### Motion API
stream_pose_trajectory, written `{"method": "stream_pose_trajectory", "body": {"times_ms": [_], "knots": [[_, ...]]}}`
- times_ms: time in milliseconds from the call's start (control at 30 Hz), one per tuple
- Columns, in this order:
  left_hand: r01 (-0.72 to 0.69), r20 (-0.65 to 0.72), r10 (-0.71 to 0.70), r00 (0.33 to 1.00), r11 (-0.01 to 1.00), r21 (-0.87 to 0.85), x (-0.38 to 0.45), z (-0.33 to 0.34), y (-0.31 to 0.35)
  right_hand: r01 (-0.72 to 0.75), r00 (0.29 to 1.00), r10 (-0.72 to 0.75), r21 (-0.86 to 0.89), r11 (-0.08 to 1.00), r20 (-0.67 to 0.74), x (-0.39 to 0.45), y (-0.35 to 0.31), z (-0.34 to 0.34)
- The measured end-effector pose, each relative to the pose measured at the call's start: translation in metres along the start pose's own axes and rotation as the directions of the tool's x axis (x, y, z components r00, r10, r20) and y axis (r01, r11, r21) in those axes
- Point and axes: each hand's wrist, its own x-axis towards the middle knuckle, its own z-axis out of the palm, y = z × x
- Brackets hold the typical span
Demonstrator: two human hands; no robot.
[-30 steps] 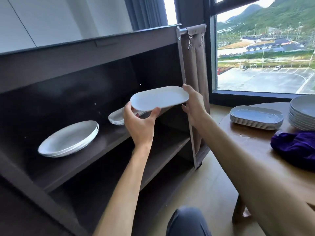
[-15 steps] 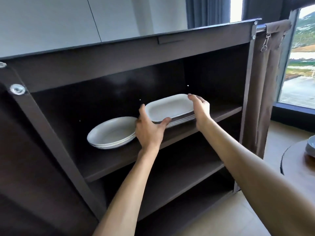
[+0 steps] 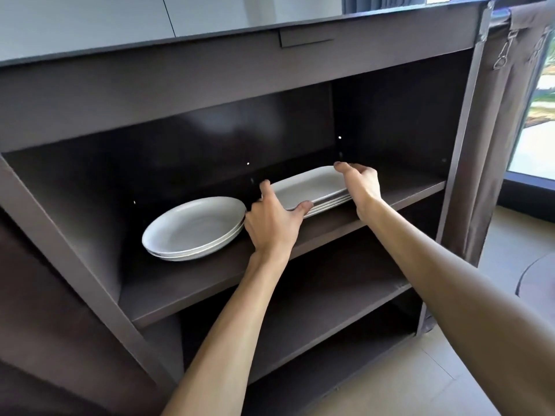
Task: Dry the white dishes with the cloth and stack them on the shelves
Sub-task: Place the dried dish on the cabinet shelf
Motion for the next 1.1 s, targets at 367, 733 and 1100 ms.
{"method": "stream_pose_trajectory", "body": {"times_ms": [367,733,1100], "knots": [[-0.020,0.079,0.013,0.997,0.995,0.097,0.000,0.003,0.003,0.049,0.999,-0.041,-0.457,0.888,0.028,0.007,0.006,0.006],[-0.255,0.125,0.239,0.963,0.957,0.137,-0.014,0.003,0.022,0.196,0.944,-0.323,-0.671,0.715,-0.069,-0.024,-0.009,-0.031],[-0.537,0.226,0.588,0.777,0.806,-0.250,-0.108,0.039,0.161,-0.082,0.836,-0.392,-0.793,0.604,-0.385,-0.087,-0.032,-0.227]]}}
